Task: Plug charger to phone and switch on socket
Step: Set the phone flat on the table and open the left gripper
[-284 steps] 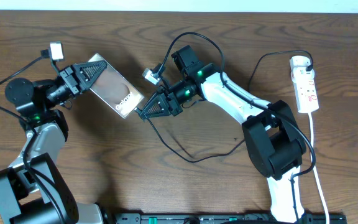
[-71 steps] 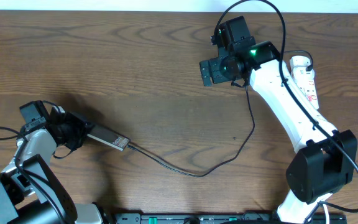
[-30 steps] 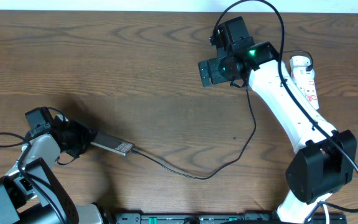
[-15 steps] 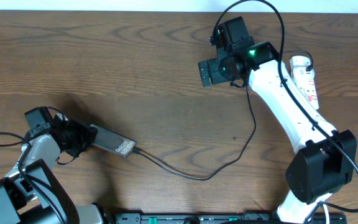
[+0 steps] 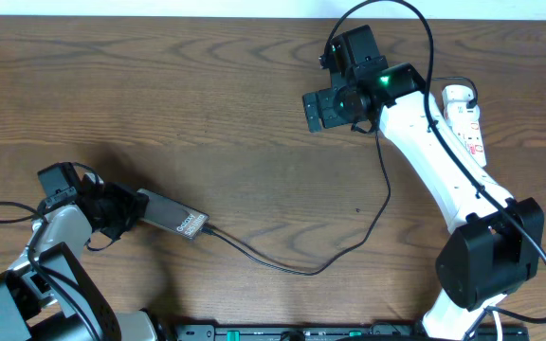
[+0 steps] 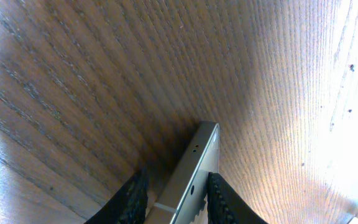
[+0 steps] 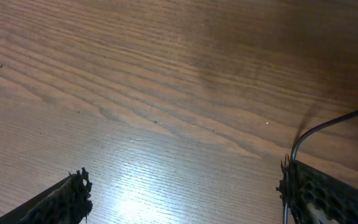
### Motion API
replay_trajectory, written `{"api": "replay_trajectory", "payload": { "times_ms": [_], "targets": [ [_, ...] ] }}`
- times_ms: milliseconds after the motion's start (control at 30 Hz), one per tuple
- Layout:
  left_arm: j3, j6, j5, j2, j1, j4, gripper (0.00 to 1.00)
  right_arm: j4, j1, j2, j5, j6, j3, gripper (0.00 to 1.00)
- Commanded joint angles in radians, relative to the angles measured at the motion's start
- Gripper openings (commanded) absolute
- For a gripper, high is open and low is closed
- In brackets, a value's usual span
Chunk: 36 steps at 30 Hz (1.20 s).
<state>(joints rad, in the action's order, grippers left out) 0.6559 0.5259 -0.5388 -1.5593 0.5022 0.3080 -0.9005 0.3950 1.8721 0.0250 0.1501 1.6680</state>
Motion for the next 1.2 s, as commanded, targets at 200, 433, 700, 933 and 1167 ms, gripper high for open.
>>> {"api": "replay_trajectory", "payload": {
  "times_ms": [200,433,700,933,1167],
  "targets": [
    [-0.031,-0.01,0.107,-0.023,0.002,0.044,0.32,-0.001,0.006,-0.028,-0.015,0.013,0.013,0.99],
    [-0.031,-0.01,0.107,-0.023,0.002,0.051,0.44,-0.002,0.006,-0.028,-0.015,0.013,0.013,0.99],
    [-0.031,-0.01,0.107,-0.023,0.002,0.051,0.45,-0.002,0.006,-0.028,-0.015,0.013,0.013,0.99],
    [-0.031,-0.01,0.107,-0.023,0.002,0.05,0.46,-0.002,0.006,-0.028,-0.015,0.013,0.013,0.99],
    [-0.003,-0.053,0.102,0.002,0.002,-0.007,0.46,-0.002,0.005,-0.028,-0.02,0.003,0.013,0.99]
  ]
}}
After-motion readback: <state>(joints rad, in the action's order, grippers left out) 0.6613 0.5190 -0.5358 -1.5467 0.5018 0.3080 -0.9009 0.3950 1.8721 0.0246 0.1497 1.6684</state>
